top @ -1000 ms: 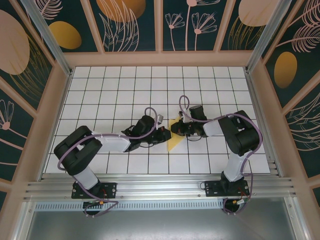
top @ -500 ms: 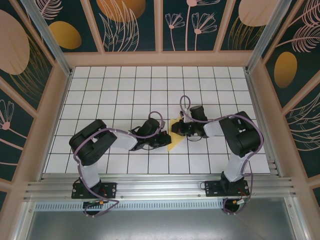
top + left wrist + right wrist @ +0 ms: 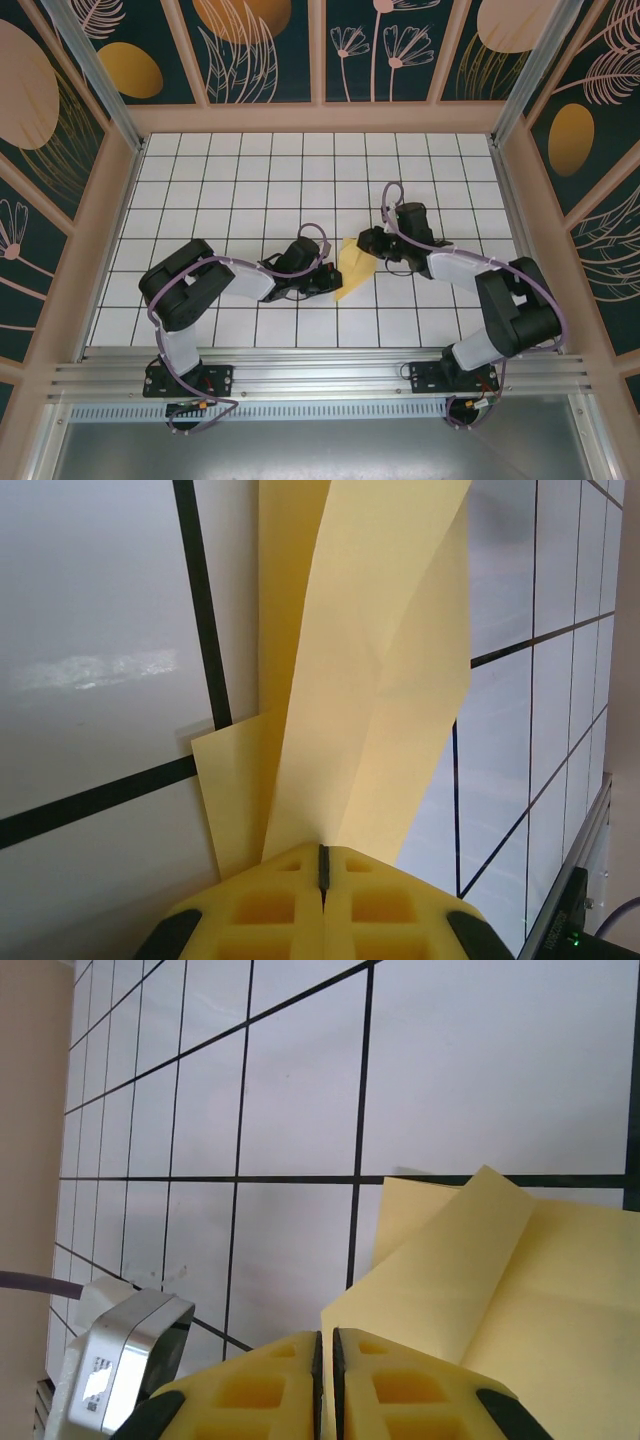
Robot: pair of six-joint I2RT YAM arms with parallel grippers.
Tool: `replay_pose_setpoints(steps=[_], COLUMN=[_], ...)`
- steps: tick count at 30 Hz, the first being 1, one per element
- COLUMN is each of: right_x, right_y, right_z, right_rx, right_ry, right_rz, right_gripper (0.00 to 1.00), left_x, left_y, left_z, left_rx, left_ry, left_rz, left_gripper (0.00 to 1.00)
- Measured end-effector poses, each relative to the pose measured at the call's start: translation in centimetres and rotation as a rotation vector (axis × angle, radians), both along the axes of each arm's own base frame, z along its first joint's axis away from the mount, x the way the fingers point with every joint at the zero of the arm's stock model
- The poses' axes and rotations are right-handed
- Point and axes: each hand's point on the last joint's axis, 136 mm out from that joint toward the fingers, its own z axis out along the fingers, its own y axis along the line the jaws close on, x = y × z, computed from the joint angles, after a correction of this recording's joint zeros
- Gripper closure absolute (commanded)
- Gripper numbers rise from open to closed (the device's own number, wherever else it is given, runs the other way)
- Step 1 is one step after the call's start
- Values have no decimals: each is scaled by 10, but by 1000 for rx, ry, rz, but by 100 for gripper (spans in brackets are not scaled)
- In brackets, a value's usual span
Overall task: Fold a paper plane with a square sheet of paper (pick it up from the middle)
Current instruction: Fourth fold the wing at the center of the table.
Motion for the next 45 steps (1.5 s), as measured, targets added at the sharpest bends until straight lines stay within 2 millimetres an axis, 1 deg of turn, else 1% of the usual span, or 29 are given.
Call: replay_pose_setpoints(steps=[2, 4, 8, 10, 12, 14, 16, 19, 22, 25, 27, 30, 33, 35, 37, 39, 41, 45], right_x=[-4, -10, -30, -37, -40, -37, -30, -12, 8, 19, 17, 8, -4, -10, -11, -8, -7, -6], right_y=[3, 10, 30, 37, 42, 44, 44, 42, 35, 29, 30, 39, 50, 51, 45, 36, 28, 20], right_z=[-2, -7, -28, -37, -43, -45, -43, -33, -21, -15, -16, -22, -35, -46, -56, -62, -66, -67], right_rx=[8, 20, 16, 10, 1, -14, -35, -85, -149, -173, -177, -185, -210, -247, -289, -311, -313, -293], right_ry=[13, 33, 105, 136, 154, 160, 152, 118, 76, 55, 65, 81, 113, 139, 158, 170, 182, 184], right_rz=[18, 51, 136, 164, 177, 176, 161, 134, 95, 74, 77, 104, 131, 130, 107, 74, 46, 33], right_gripper=[86, 86, 86, 86, 86, 87, 85, 83, 83, 83, 83, 83, 83, 83, 84, 84, 84, 85], left_x=[0, 0, 0, 0, 0, 0, 0, 0, 0, 0, 0, 0, 0, 0, 0, 0, 0, 0], left_y=[0, -1, -1, -1, -1, -1, -1, -1, -1, -1, -2, -2, -3, -3, -3, -3, -3, -4], left_z=[0, 0, 0, 0, -1, 0, 0, -1, -1, -1, -1, -1, -1, -2, -2, -2, -2, -2], left_rx=[2, 4, 7, 8, 10, 10, 10, 14, 19, 19, 19, 19, 21, 23, 25, 26, 26, 25], left_ry=[-3, -7, -11, -13, -14, -15, -16, -18, -17, -17, -16, -14, -16, -16, -17, -18, -19, -21], left_rz=[1, -2, -3, -5, -7, -7, -9, -13, -15, -15, -15, -18, -22, -27, -30, -31, -33, -38], left_gripper=[100, 100, 100, 100, 100, 100, 100, 100, 100, 100, 100, 100, 100, 100, 100, 100, 100, 100])
